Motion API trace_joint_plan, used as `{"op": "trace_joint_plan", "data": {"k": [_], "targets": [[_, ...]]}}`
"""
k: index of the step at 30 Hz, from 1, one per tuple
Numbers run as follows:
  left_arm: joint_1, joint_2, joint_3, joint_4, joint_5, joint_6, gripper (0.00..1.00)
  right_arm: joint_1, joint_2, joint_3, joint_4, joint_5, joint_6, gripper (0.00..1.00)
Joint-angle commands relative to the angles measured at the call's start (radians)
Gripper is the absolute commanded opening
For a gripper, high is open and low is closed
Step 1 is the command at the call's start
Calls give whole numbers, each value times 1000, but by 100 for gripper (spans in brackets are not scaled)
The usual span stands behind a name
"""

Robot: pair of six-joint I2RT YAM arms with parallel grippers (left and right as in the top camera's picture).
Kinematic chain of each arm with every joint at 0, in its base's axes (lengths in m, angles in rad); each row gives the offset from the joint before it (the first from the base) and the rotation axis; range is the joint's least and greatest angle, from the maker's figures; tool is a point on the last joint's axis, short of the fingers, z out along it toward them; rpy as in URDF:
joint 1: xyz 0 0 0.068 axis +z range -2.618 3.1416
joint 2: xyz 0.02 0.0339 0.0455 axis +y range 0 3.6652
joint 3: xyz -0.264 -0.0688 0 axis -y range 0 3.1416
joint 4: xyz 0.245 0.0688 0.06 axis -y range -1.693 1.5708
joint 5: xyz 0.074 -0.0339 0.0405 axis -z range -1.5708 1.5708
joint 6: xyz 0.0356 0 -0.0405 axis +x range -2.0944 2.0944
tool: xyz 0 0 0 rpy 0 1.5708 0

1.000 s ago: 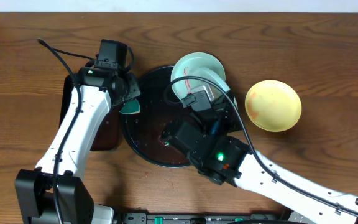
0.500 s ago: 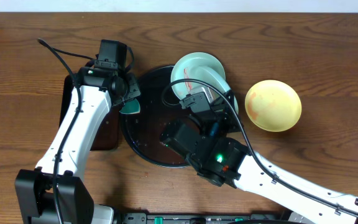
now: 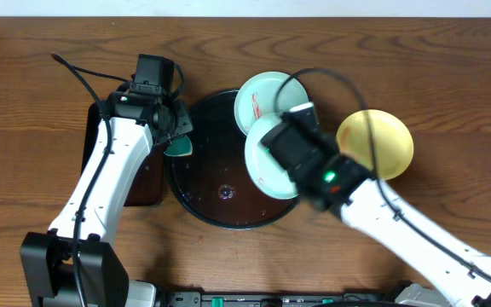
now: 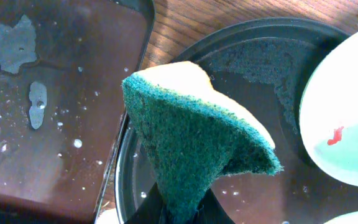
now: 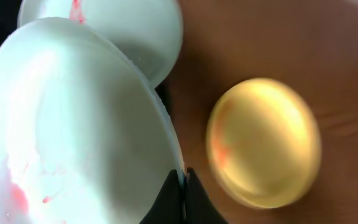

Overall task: Clean dirty plates on tray and stack at the side
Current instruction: 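Lift the light-blue plate with the right gripper toward the yellow plate, then lower the light-blue plate onto the yellow plate and release it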

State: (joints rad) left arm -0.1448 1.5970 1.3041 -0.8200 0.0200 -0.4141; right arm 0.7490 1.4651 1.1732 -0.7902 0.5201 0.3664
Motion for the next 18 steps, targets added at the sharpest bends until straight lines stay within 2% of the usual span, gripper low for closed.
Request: {"op": "trace_joint_plan", "data": {"k": [1,5,9,14,18], "targets": [[4,0,9,-2,-13,17,8,-142,-18,2,2,-359,31,1],[4,0,9,-2,-13,17,8,-357,-18,2,-8,-580,-12,1],[4,0,9,-2,-13,17,8,-554,-18,2,-23,-672,-34,1],[4,0,9,-2,-13,17,8,-779,-8,2,-42,-656,-62,1],[4,0,9,-2,-13,17,8,-879,28,0,-42,-554,-76,1]]}}
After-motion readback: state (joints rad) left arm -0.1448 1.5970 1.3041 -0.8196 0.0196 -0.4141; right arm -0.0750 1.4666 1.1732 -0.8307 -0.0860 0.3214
